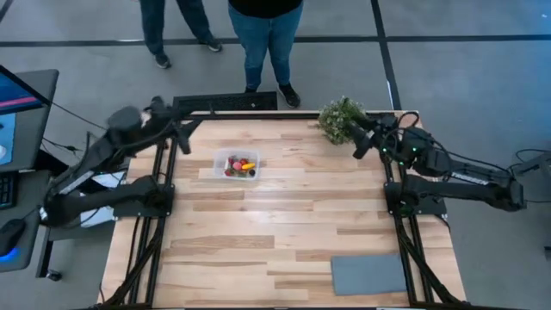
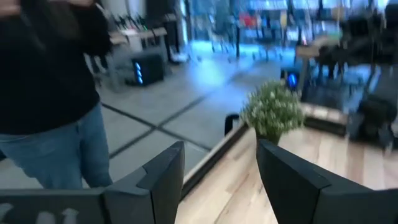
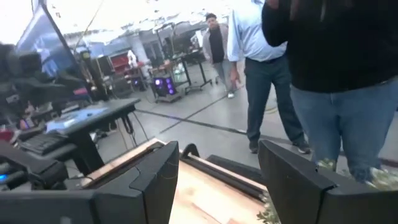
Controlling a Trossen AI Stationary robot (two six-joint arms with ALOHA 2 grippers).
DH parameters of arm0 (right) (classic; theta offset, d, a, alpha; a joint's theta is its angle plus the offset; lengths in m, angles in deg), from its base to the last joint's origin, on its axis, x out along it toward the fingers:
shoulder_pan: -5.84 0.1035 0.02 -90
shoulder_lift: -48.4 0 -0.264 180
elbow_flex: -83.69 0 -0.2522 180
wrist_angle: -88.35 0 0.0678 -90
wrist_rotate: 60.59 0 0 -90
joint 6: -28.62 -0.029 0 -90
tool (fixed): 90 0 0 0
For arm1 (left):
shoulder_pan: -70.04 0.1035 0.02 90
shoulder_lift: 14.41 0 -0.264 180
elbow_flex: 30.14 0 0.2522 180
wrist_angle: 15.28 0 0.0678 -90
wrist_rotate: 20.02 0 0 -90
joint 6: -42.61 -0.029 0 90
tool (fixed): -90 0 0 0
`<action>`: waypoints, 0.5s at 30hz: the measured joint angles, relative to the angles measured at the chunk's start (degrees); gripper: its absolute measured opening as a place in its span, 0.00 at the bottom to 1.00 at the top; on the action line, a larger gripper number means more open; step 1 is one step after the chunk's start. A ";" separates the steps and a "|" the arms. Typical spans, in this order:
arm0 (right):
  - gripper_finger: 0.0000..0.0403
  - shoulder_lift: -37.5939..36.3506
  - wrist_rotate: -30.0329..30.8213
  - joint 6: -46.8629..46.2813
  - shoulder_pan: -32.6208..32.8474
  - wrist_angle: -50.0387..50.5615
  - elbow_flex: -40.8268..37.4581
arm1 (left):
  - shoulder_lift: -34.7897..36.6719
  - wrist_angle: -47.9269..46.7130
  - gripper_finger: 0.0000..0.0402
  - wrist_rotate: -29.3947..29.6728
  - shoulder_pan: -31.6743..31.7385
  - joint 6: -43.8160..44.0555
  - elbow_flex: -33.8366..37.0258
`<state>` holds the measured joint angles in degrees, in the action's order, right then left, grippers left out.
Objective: Pick and placing Produce into tupperware
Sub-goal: Return to Home Position
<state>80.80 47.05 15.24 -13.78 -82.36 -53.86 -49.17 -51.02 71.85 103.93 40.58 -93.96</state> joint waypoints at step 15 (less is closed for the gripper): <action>0.61 -16.48 3.52 -0.89 2.77 -4.24 -15.54 | 34.73 1.55 0.48 3.25 -0.02 6.62 25.61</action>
<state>64.32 50.58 14.35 -11.01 -86.60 -69.40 -14.44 -49.47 75.10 103.90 47.20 -68.35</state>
